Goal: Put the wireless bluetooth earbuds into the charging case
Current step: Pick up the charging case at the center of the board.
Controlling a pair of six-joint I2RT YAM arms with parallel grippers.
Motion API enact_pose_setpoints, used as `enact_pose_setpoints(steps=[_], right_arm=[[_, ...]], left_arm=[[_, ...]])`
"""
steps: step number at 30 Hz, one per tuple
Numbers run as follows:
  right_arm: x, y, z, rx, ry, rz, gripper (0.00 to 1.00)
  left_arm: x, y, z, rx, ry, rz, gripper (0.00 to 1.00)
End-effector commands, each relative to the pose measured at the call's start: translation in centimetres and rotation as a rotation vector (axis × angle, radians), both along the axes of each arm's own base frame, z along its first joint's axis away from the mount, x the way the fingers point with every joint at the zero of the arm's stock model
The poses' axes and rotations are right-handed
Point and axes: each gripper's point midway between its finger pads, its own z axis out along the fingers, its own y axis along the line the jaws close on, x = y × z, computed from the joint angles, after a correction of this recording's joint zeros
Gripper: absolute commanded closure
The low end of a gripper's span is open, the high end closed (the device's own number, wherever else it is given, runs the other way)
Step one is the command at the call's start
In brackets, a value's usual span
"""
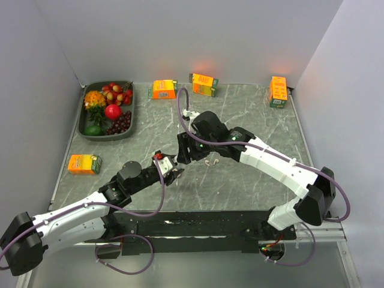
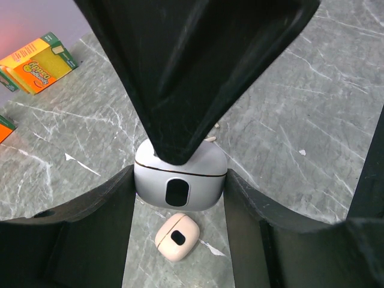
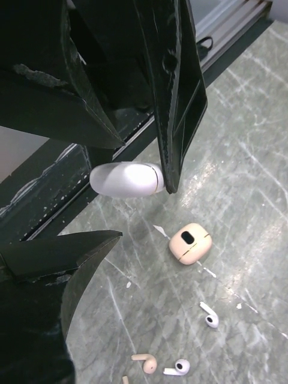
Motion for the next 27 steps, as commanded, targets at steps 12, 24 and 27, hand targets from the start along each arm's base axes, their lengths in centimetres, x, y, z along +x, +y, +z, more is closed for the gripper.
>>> enact_pose_setpoints(steps=[12, 24, 27], right_arm=[[0.0, 1.3, 0.1, 0.003, -0.010, 0.038, 0.62], [-1.0, 0.7, 0.3, 0.043, 0.014, 0.052, 1.00], [-1.1, 0.1, 0.5, 0.069, 0.026, 0.047, 1.00]], left_arm=[[-0.1, -0.2, 2.9, -0.075, -0.063, -0.008, 0.99], [-0.4, 0.5, 4.8, -0.144, -0.091, 0.012, 0.99], [-0.5, 0.7, 5.3, -0.163, -0.097, 0.016, 0.99]])
